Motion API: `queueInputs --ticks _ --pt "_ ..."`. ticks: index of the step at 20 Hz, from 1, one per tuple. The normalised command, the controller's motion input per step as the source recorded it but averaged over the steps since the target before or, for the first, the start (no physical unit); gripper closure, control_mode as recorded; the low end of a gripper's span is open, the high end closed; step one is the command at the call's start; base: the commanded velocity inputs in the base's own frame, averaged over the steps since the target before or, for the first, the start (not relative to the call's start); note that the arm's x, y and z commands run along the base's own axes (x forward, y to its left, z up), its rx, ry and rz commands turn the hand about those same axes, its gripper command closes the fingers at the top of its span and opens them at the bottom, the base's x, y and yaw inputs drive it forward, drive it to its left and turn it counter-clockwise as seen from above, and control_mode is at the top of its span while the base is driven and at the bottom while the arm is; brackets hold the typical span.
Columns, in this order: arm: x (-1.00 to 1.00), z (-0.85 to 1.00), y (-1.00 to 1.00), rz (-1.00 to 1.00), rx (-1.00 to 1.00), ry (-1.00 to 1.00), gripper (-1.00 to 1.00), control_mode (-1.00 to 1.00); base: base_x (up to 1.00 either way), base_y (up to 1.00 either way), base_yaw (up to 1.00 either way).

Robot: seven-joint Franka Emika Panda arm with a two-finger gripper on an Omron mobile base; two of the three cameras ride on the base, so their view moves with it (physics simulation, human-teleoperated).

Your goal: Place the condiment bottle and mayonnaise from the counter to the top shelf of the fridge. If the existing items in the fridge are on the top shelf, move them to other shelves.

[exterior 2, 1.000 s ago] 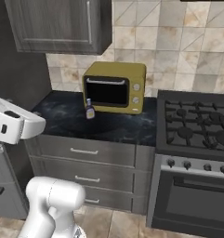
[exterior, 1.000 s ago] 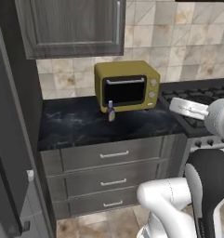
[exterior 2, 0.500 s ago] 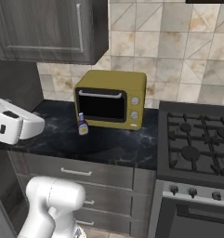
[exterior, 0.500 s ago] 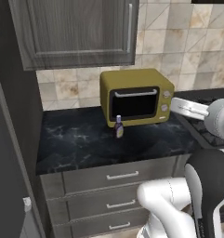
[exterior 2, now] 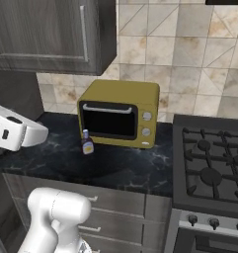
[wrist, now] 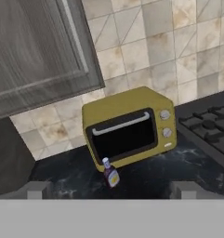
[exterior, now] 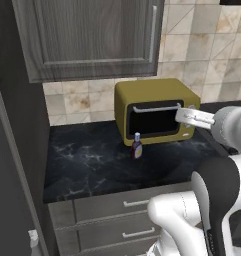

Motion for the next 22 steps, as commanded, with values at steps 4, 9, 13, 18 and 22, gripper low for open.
queueInputs --ticks 4,9,13,18,22 --pt "0.19 -0.58 0.01 0.00 0.00 0.33 -1.00 -1.00 0.00 0.00 0.00" --pt "0.54 -0.50 0.01 0.00 0.00 0.29 -1.00 -1.00 0.00 0.00 0.00" --pt "0.68 -0.51 0.01 0.00 0.00 0.27 -1.00 -1.00 0.00 0.00 0.00" --pt "0.55 -0.72 0.05 0.00 0.00 0.21 -1.00 -1.00 0.00 0.00 0.00" --pt "0.45 -0.72 0.00 0.00 0.00 0.05 -1.00 -1.00 0.00 0.00 0.00"
